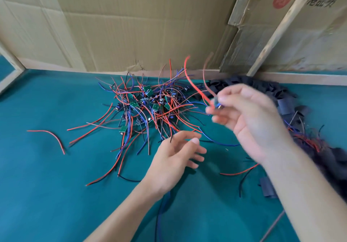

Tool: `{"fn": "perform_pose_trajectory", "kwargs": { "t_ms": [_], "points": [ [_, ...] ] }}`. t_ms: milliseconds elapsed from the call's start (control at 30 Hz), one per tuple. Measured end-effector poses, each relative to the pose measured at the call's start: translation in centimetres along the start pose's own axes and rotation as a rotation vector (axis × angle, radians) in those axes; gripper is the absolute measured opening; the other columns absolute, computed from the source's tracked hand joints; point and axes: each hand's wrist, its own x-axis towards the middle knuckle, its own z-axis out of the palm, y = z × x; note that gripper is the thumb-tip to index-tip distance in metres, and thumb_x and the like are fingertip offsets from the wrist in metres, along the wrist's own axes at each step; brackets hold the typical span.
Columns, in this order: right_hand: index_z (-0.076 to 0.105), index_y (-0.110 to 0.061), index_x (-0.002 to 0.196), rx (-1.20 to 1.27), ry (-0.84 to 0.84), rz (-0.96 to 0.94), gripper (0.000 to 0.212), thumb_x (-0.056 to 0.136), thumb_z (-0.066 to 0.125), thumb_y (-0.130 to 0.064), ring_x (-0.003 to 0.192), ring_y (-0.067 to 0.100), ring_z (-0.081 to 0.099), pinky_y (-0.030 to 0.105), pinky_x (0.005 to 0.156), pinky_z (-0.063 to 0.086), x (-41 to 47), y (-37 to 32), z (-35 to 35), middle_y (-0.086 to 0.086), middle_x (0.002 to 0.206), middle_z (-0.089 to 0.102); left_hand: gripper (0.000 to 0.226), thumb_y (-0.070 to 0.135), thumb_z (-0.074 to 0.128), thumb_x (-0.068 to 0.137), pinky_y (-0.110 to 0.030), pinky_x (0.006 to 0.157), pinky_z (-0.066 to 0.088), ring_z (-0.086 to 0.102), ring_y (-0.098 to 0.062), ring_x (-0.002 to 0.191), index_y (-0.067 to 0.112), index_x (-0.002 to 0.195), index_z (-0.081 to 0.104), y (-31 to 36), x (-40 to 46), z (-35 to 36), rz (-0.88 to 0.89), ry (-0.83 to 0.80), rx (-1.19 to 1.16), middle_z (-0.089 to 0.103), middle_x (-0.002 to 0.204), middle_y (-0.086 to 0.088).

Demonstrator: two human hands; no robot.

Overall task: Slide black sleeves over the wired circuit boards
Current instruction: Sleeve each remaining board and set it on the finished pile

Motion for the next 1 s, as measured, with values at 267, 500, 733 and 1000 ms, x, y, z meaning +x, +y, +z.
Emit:
{"fn": "perform_pose_trajectory", "kwargs": {
  "t_ms": [267,500,733,1000],
  "points": [
    [0.072,-0.020,0.083,-0.622,-0.106,-0.022,0.012,0.086,0.077,-0.010,0.066,0.009,0.069,0.024,0.068,0.055,-3.3,5.4,-0.2,-0.002,0.076,0.077,0.034,0.029,0.047,0.105,-0.040,0.078,0.063,0.075,-0.028,0.091,0.007,0.100,0.072,0.3,-0.3,0.1,0.004,-0.020,-0.046,0.074,0.093,-0.015],
    [0.081,-0.026,0.089,-0.983,-0.495,0.181,0.013,0.081,0.073,-0.033,0.074,0.006,0.072,0.018,0.072,0.054,1.4,0.4,-4.1,-0.004,0.083,0.079,0.022,0.010,0.049,0.106,-0.027,0.061,0.059,0.077,-0.028,0.081,0.002,0.103,0.070,0.1,0.0,-0.1,-0.050,0.024,-0.035,0.076,0.097,-0.016],
    [0.073,-0.037,0.104,-1.414,0.242,0.152,0.024,0.084,0.071,-0.024,0.117,0.034,0.061,0.040,0.095,0.053,10.4,0.9,-8.8,0.006,0.123,0.071,0.017,0.010,0.049,0.105,-0.028,0.061,0.057,0.074,-0.031,0.078,0.006,0.103,0.066,0.0,-0.3,0.2,-0.063,0.000,-0.034,0.074,0.096,-0.020],
    [0.062,-0.025,0.129,-1.748,0.275,0.182,0.037,0.092,0.061,-0.028,0.117,0.041,0.062,0.041,0.084,0.050,11.8,3.8,-9.4,0.016,0.135,0.060,0.022,0.012,0.046,0.107,-0.030,0.063,0.058,0.073,-0.031,0.077,0.011,0.101,0.066,-0.1,0.0,0.0,-0.098,-0.026,-0.030,0.073,0.096,-0.022]
  ]
}}
